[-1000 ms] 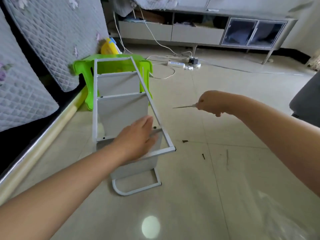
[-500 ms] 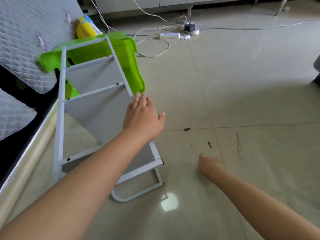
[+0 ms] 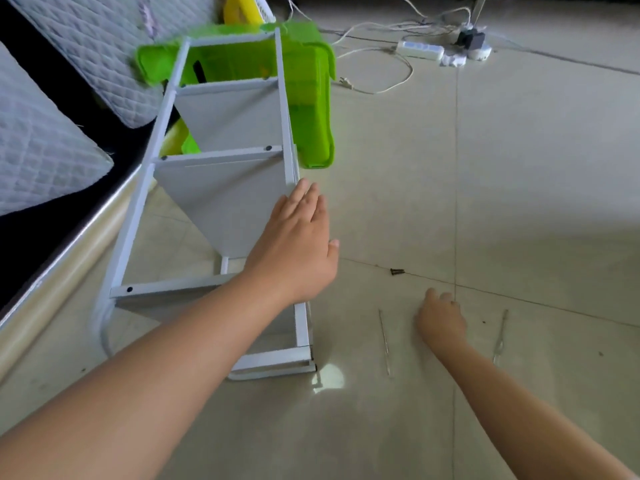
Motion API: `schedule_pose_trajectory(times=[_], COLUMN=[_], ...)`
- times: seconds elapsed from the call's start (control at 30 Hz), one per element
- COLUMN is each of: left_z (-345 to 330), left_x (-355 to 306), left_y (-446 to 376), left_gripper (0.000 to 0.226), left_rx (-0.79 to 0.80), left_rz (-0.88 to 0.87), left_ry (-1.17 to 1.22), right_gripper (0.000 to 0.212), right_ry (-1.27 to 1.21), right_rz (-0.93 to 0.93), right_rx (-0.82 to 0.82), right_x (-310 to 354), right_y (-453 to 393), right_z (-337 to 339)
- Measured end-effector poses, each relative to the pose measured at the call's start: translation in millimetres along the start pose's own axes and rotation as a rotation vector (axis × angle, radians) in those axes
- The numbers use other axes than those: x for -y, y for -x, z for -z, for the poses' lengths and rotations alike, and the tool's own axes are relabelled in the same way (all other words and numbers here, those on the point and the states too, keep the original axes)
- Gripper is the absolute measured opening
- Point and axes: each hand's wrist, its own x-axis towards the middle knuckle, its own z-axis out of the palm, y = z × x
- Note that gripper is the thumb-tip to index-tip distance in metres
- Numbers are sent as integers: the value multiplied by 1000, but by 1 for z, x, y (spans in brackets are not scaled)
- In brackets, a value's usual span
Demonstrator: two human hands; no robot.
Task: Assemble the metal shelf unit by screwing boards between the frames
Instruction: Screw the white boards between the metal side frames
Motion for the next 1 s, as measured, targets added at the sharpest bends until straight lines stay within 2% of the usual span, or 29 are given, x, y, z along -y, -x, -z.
schedule_pose_trajectory(times=[0.1,0.2,0.37,0.5,0.6,0.73,0.83,0.9,1.0], left_z=[1,2,3,0,0,11,22,29,37], left_x=[-2,-3,-6,-4,-2,9,33,58,96], left_y=[2,4,5,6,6,15,36,51,72], left_gripper=[62,62,62,60,60,59,61,63,56], left_rx=[-2,9,22,15,-2,-36,-28,-10,46], left_rz=[8,25,31,12,-13,-55,-90,-90,-22], left_ry=[-3,1,-30,-33,8,198,196,139,0], right_gripper=[30,32,30,26,28,24,15,12,14], right_ry=[-52,-56,-47,-91,-210,-555,-784,-819,-724], right_rz=[-51,-4,15,107,235,377,417,452,524], right_rx=[74,128,136,98,31,-128,-231,-303,-374], right_x=[-10,-10,-9,11,39,66,79,90,119], right_y=[-13,-16,-7,10,24,61,97,120,148], right_z=[0,-3,-6,3,29,91,141,167,191])
